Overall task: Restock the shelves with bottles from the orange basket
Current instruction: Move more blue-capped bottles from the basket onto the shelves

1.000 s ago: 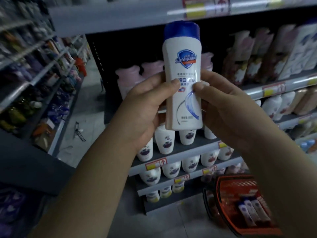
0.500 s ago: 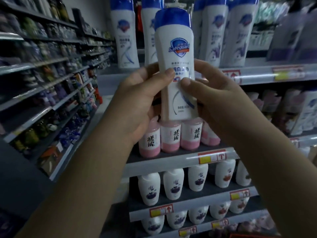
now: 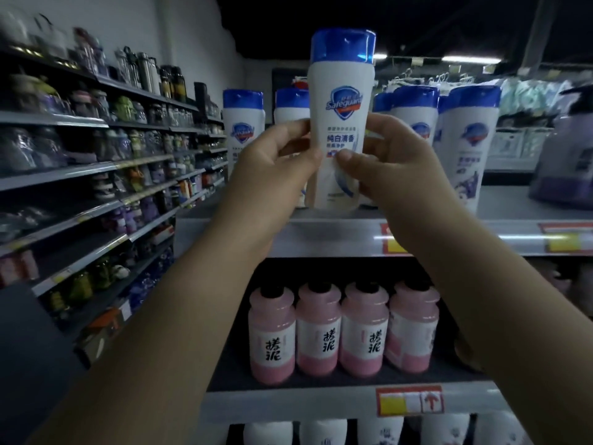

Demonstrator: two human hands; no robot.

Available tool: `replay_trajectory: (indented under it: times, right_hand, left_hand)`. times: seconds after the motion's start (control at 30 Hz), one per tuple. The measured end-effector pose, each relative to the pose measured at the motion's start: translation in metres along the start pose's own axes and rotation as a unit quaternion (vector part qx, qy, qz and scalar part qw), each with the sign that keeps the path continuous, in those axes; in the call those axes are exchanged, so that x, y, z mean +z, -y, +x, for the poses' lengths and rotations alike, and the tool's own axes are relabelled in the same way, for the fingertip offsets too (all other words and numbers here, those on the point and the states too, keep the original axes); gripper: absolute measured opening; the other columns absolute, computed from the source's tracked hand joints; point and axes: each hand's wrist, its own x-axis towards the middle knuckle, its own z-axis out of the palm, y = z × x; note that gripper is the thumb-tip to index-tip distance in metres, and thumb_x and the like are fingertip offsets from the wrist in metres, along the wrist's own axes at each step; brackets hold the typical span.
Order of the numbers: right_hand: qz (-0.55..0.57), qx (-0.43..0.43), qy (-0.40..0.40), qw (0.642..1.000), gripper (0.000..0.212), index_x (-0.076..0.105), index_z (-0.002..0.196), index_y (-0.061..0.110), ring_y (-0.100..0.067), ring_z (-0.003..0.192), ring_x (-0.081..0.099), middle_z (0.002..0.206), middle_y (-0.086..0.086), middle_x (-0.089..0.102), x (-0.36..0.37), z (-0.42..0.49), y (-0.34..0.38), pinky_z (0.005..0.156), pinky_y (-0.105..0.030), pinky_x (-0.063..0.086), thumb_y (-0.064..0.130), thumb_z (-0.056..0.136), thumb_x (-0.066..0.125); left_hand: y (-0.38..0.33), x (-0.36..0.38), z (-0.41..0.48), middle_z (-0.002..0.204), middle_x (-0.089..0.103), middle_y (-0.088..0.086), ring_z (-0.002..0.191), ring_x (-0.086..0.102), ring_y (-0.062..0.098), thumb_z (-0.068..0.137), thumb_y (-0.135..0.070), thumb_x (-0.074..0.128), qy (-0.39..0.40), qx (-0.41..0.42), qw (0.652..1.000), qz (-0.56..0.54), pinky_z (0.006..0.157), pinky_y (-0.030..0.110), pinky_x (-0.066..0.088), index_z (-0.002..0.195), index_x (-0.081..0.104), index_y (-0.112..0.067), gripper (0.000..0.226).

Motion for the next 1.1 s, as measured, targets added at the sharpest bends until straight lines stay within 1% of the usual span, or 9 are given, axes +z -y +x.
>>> replay_trajectory:
  times: [0.13, 0.23, 0.3, 0.37, 0.47, 0.57, 0.77, 0.97, 1.1]
  right_hand:
    - [-0.041, -0.006, -0.007, 0.999, 0.042, 0.052, 0.126, 0.018, -0.017, 0.102, 0.065, 0.112, -0.002, 0.067, -0.005, 0.018, -0.008, 0.084, -0.04, 0.057, 0.012, 0.087, 0.066]
    - [-0.064, -0.018, -0.023, 0.997, 0.041, 0.051, 0.125, 0.019, -0.01, 0.098, 0.064, 0.112, 0.001, 0.065, -0.006, 0.025, -0.013, 0.075, -0.023, 0.056, 0.01, 0.088, 0.065]
    - [-0.075, -0.017, -0.028, 0.997, 0.038, 0.051, 0.123, 0.019, -0.005, 0.093, 0.062, 0.108, 0.003, 0.064, -0.004, 0.03, -0.018, 0.065, -0.015, 0.051, 0.009, 0.088, 0.063]
    - [-0.086, -0.015, -0.036, 0.996, 0.037, 0.052, 0.122, 0.017, -0.008, 0.091, 0.062, 0.108, 0.0, 0.064, -0.002, 0.033, -0.025, 0.063, -0.015, 0.049, 0.007, 0.088, 0.063]
    - [-0.12, -0.014, -0.034, 0.992, 0.037, 0.052, 0.123, 0.015, -0.001, 0.082, 0.057, 0.099, 0.005, 0.061, 0.001, 0.036, -0.034, 0.065, -0.01, 0.046, 0.007, 0.088, 0.063]
    - [-0.171, -0.011, -0.02, 0.985, 0.031, 0.053, 0.12, 0.015, -0.001, 0.079, 0.053, 0.087, 0.015, 0.054, 0.0, 0.038, -0.04, 0.06, -0.005, 0.04, 0.008, 0.09, 0.06]
    - [-0.267, 0.016, 0.007, 0.964, 0.023, 0.052, 0.114, 0.01, -0.021, 0.104, 0.06, 0.114, -0.005, 0.063, -0.002, 0.042, -0.04, 0.076, -0.027, 0.044, 0.017, 0.093, 0.058]
    - [-0.204, -0.014, -0.003, 0.979, 0.032, 0.048, 0.121, 0.013, -0.01, 0.097, 0.059, 0.106, 0.006, 0.061, -0.007, 0.033, -0.036, 0.077, -0.025, 0.047, 0.019, 0.092, 0.059]
    - [-0.093, -0.03, -0.027, 0.995, 0.045, 0.041, 0.134, 0.016, 0.007, 0.093, 0.055, 0.105, 0.018, 0.057, -0.013, 0.02, -0.031, 0.077, -0.011, 0.044, 0.021, 0.093, 0.058]
  left_hand:
    - [0.006, 0.007, 0.011, 0.11, 0.068, -0.014, 0.101, 0.064, 0.0, 0.094, -0.008, 0.053, -0.005, -0.002, 1.0, 0.019, 0.081, 0.018, 0.051, 0.127, 0.059, -0.026, 0.038]
    - [0.01, 0.013, 0.016, 0.118, 0.067, -0.012, 0.102, 0.063, -0.003, 0.095, -0.007, 0.051, -0.002, 0.0, 0.999, 0.041, 0.073, 0.012, 0.05, 0.133, 0.056, -0.024, 0.042]
    - [0.012, 0.017, 0.018, 0.109, 0.068, -0.015, 0.092, 0.063, -0.01, 0.094, -0.004, 0.05, -0.01, 0.006, 0.999, 0.046, 0.068, 0.008, 0.048, 0.129, 0.058, -0.022, 0.04]
    - [0.013, 0.02, 0.018, 0.102, 0.065, -0.02, 0.087, 0.061, -0.014, 0.094, -0.001, 0.05, -0.02, 0.002, 0.998, 0.053, 0.073, 0.007, 0.05, 0.13, 0.056, -0.02, 0.041]
    - [0.017, 0.023, 0.019, 0.12, 0.062, -0.011, 0.105, 0.058, -0.006, 0.095, -0.004, 0.051, -0.018, -0.015, 0.997, 0.078, 0.09, 0.015, 0.048, 0.137, 0.05, -0.019, 0.045]
    - [0.019, 0.025, 0.02, 0.115, 0.058, -0.013, 0.096, 0.055, -0.01, 0.095, -0.006, 0.051, -0.017, -0.027, 0.995, 0.095, 0.086, 0.014, 0.046, 0.138, 0.048, -0.018, 0.045]
    - [0.019, 0.024, 0.025, 0.088, 0.055, -0.029, 0.08, 0.052, -0.02, 0.096, -0.008, 0.051, -0.006, -0.053, 0.992, 0.113, 0.082, 0.009, 0.046, 0.135, 0.053, -0.018, 0.04]
    - [0.02, 0.028, 0.017, 0.115, 0.06, -0.016, 0.104, 0.055, -0.009, 0.096, -0.013, 0.051, -0.034, -0.04, 0.994, 0.094, 0.096, 0.02, 0.045, 0.134, 0.053, -0.019, 0.039]
    - [0.021, 0.034, 0.007, 0.131, 0.058, -0.013, 0.116, 0.054, -0.006, 0.097, -0.017, 0.051, -0.056, -0.026, 0.996, 0.057, 0.103, 0.021, 0.043, 0.136, 0.052, -0.022, 0.039]
